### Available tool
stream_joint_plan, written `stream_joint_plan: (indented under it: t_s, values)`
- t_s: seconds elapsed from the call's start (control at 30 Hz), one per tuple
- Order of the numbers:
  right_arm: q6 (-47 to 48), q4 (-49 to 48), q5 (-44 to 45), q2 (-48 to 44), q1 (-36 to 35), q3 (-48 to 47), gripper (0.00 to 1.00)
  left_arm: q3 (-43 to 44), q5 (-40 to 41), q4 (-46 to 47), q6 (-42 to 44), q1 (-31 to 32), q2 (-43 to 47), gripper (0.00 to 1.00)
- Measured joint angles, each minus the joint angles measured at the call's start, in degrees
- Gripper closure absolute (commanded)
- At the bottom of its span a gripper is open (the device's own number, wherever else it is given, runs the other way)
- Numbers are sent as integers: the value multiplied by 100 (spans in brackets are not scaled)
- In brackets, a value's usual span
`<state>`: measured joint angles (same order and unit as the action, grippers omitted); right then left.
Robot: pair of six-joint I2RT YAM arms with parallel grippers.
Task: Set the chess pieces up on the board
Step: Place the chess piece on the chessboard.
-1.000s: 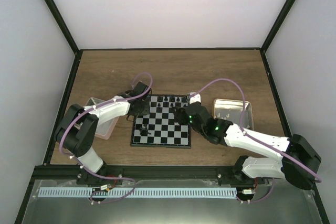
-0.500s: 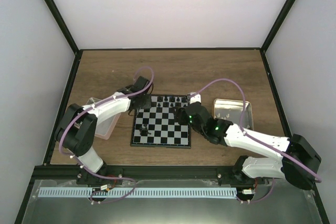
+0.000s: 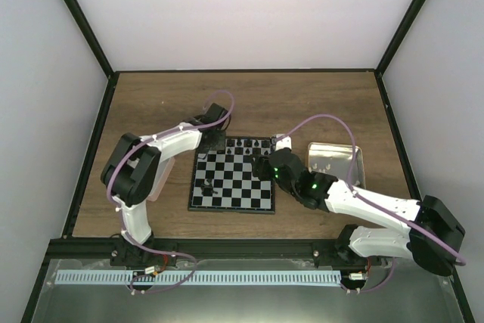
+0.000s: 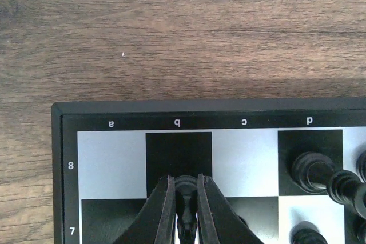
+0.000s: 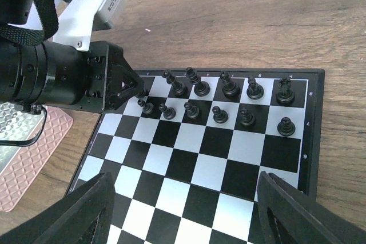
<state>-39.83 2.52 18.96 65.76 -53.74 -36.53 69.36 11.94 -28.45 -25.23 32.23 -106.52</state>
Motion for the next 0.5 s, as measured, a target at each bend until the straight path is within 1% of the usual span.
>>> stream_joint_plan:
  t_s: [0.33,0.5]
  values:
    - [-9,2,11,-4,4,0,30,229,44,-44,0,-11,-214,92]
    - [-11,2,9,-4,4,0,30,232,52,-44,-2,-15,-219,89]
